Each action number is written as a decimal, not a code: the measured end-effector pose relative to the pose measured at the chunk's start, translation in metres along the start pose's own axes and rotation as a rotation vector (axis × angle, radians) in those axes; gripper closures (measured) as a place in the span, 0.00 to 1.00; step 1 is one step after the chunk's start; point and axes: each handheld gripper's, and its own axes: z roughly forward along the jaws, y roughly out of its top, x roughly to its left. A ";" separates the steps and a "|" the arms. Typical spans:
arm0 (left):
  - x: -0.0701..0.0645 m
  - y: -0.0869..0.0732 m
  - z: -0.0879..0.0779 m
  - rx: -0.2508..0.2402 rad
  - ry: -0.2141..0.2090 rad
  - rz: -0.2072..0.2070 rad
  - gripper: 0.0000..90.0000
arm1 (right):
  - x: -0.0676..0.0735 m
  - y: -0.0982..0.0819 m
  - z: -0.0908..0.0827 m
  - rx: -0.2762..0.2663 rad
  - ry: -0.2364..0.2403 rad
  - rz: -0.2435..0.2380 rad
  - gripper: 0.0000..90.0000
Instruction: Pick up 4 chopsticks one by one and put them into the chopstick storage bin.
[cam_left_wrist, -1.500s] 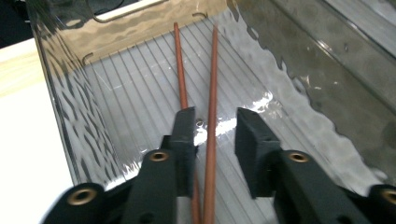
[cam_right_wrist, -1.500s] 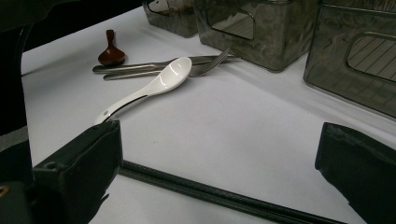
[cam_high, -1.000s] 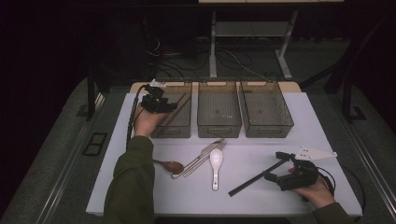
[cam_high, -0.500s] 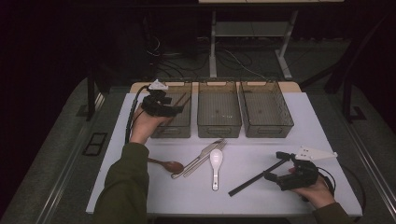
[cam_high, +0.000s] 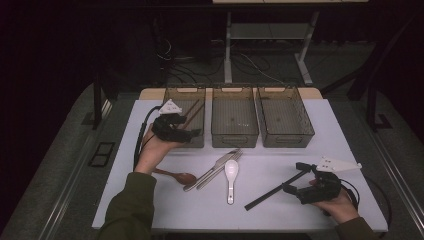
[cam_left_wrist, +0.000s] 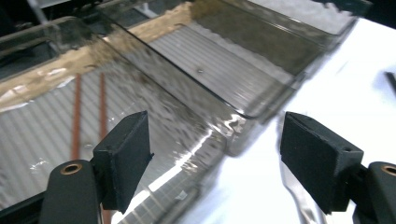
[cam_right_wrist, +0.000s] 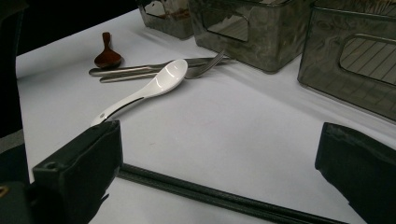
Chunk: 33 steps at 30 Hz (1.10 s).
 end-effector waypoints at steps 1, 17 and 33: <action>-0.004 -0.003 0.000 -0.009 -0.007 -0.004 0.25 | 0.000 0.000 0.000 0.000 -0.002 -0.001 0.01; -0.049 -0.049 -0.013 -0.030 -0.067 0.063 0.17 | 0.001 0.000 -0.001 0.002 -0.001 -0.004 0.01; -0.072 -0.095 -0.025 -0.038 -0.126 0.063 0.11 | -0.001 0.002 0.001 0.043 0.011 -0.020 0.01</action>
